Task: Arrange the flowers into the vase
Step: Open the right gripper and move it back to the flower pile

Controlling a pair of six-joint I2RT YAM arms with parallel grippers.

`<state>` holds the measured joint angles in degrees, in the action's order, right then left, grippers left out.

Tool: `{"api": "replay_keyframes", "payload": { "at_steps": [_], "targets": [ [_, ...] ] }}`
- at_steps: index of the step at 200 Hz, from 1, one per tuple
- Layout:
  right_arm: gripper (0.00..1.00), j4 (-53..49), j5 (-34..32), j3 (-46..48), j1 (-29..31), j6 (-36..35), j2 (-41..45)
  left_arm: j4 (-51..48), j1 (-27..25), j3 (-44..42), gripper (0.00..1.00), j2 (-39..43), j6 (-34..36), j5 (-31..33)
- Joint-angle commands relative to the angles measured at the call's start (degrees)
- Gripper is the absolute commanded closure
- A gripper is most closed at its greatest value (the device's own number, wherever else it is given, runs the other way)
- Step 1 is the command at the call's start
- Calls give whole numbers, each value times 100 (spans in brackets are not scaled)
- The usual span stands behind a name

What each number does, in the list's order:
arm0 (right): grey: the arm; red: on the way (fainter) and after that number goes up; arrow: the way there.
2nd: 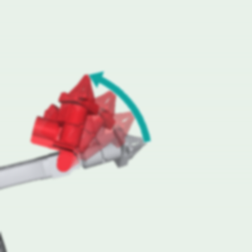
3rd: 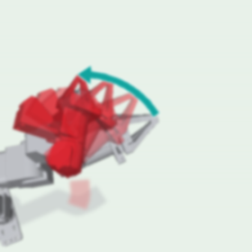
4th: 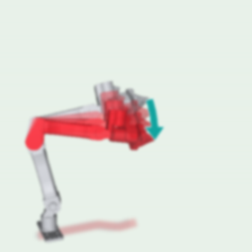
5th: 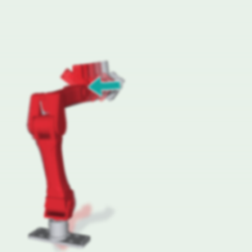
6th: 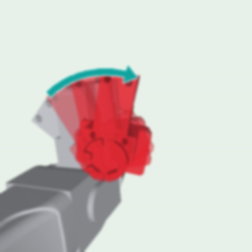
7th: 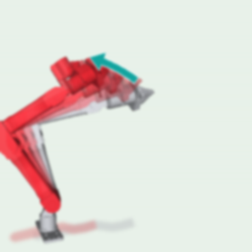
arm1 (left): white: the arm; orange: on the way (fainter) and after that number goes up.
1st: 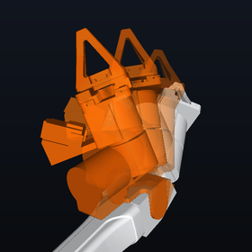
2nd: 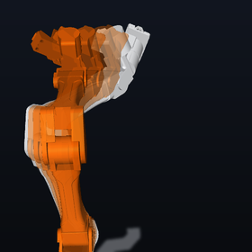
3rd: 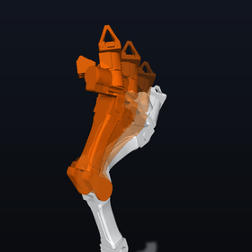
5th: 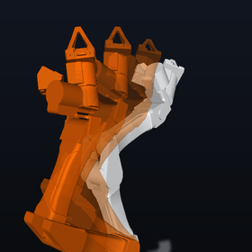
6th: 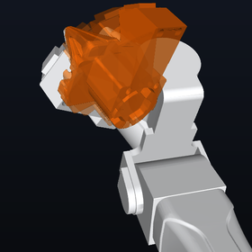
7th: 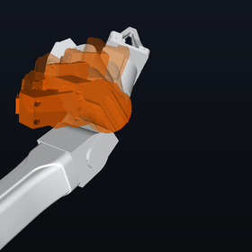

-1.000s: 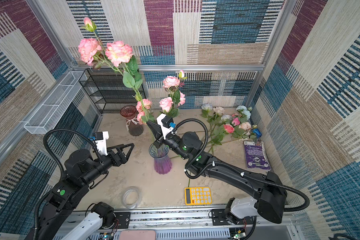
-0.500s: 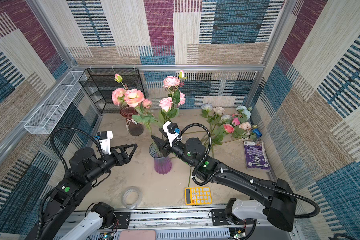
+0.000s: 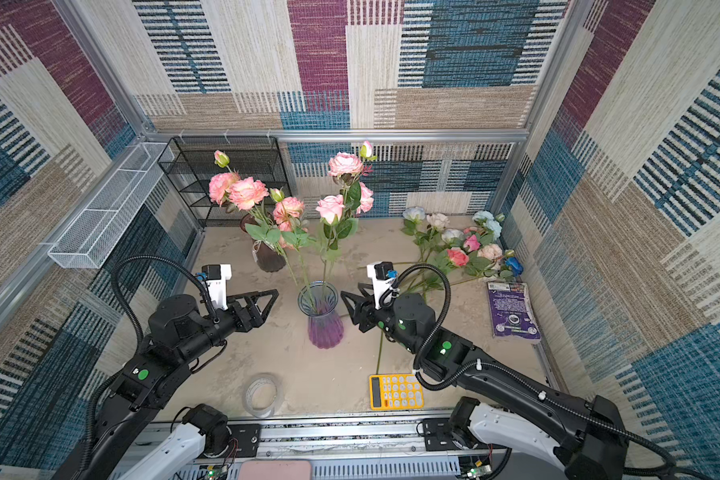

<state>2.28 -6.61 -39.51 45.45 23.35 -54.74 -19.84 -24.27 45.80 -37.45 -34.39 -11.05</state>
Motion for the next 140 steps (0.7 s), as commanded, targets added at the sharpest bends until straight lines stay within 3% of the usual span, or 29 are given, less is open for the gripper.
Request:
{"api": "replay_keyframes", "payload": {
  "at_steps": [1, 34, 52, 100, 140],
  "targets": [
    [46, -555, 499, 330, -971, 1066, -40, 260, 4, -63, 16, -44, 38, -84],
    [47, -632, 1429, 356, -2841, 1709, -878, 323, 10, -106, 16, -106, -22, -183],
    [47, -92, 1962, 495, -3690, 2065, -1276, 332, 11, -134, 16, -86, -31, -199],
    [43, 1047, 1789, 837, -4926, 3141, -1865, 358, 7, -243, 16, -19, -83, -240],
    [42, 1820, 1912, 1009, -5495, 3498, -2284, 322, 14, -236, 16, 1, -45, -251]
  ]
}}
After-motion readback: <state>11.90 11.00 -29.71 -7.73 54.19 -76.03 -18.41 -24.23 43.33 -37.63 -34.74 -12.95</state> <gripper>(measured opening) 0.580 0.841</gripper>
